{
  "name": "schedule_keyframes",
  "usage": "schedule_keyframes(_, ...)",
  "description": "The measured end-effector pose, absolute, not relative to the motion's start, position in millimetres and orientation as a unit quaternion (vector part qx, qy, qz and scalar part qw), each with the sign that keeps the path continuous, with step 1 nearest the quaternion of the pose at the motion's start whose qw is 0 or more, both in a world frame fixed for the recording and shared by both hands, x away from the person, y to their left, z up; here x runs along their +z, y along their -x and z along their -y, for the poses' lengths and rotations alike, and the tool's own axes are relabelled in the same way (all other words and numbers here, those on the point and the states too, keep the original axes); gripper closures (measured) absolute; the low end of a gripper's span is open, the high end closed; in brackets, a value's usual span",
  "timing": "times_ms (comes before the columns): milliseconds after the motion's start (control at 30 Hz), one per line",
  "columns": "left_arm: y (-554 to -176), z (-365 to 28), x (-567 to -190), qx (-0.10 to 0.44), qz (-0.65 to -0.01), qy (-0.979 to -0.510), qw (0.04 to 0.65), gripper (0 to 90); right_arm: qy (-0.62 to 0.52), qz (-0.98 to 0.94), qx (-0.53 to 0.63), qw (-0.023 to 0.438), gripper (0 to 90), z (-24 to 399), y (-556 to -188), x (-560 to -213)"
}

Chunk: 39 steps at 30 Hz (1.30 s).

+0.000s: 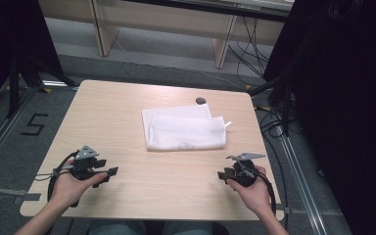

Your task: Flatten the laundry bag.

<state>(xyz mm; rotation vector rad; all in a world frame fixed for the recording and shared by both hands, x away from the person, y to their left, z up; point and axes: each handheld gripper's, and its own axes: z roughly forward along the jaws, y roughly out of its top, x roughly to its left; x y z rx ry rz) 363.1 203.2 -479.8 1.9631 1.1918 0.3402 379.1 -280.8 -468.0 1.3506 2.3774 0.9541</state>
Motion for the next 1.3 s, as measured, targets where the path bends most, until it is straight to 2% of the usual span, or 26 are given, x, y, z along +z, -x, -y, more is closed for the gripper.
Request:
schedule_keyframes(67, -366, -200, -478, 0.136, -0.471, -0.775, 0.399, 42.7, -0.481, -0.803, 0.332, 0.113, 63.3, 281, -380, -466)
schedule_keyframes(133, -374, -195, -475, 0.156, -0.451, -0.79, 0.384, 43.2, -0.485, -0.801, 0.328, 0.123, 64.8, 285, -386, -464)
schedule_keyframes(233, -389, -186, -471, 0.165, -0.442, -0.791, 0.389, 44.5, -0.509, -0.783, 0.34, 0.109, 68.0, 289, -395, -461)
schedule_keyframes(267, -395, -184, -470, 0.164, -0.443, -0.789, 0.393, 46.0, -0.511, -0.785, 0.339, 0.088, 71.0, 292, -401, -458)
schedule_keyframes(500, -428, -176, -458, 0.168, -0.452, -0.781, 0.397, 49.1, -0.514, -0.787, 0.33, 0.088, 76.0, 292, -420, -447)
schedule_keyframes(567, -445, -166, -453, 0.165, -0.448, -0.781, 0.403, 49.2, -0.522, -0.782, 0.326, 0.096, 76.5, 293, -436, -442)
schedule_keyframes(700, -463, -150, -454, 0.157, -0.44, -0.791, 0.395, 48.4, -0.533, -0.772, 0.328, 0.115, 76.1, 292, -458, -445)
schedule_keyframes(767, -467, -144, -455, 0.155, -0.441, -0.79, 0.396, 48.2, -0.543, -0.765, 0.331, 0.108, 75.8, 290, -463, -445)
schedule_keyframes(833, -479, -131, -458, 0.145, -0.442, -0.793, 0.393, 48.2, -0.541, -0.763, 0.328, 0.131, 74.7, 290, -480, -449)
schedule_keyframes(967, -489, -119, -462, 0.132, -0.448, -0.79, 0.397, 48.3, -0.555, -0.756, 0.315, 0.143, 73.6, 289, -491, -452)
schedule_keyframes(1000, -492, -115, -464, 0.127, -0.45, -0.79, 0.397, 49.0, -0.556, -0.743, 0.334, 0.164, 73.3, 285, -497, -460)
schedule_keyframes(1200, -505, -98, -477, 0.114, -0.468, -0.786, 0.387, 52.4, -0.576, -0.746, 0.297, 0.151, 70.3, 283, -506, -468)
schedule_keyframes(1233, -507, -96, -478, 0.113, -0.469, -0.787, 0.384, 52.3, -0.575, -0.742, 0.3, 0.17, 69.4, 285, -510, -473)
schedule_keyframes(1300, -507, -94, -479, 0.115, -0.474, -0.785, 0.383, 51.8, -0.583, -0.738, 0.298, 0.165, 67.2, 284, -509, -474)
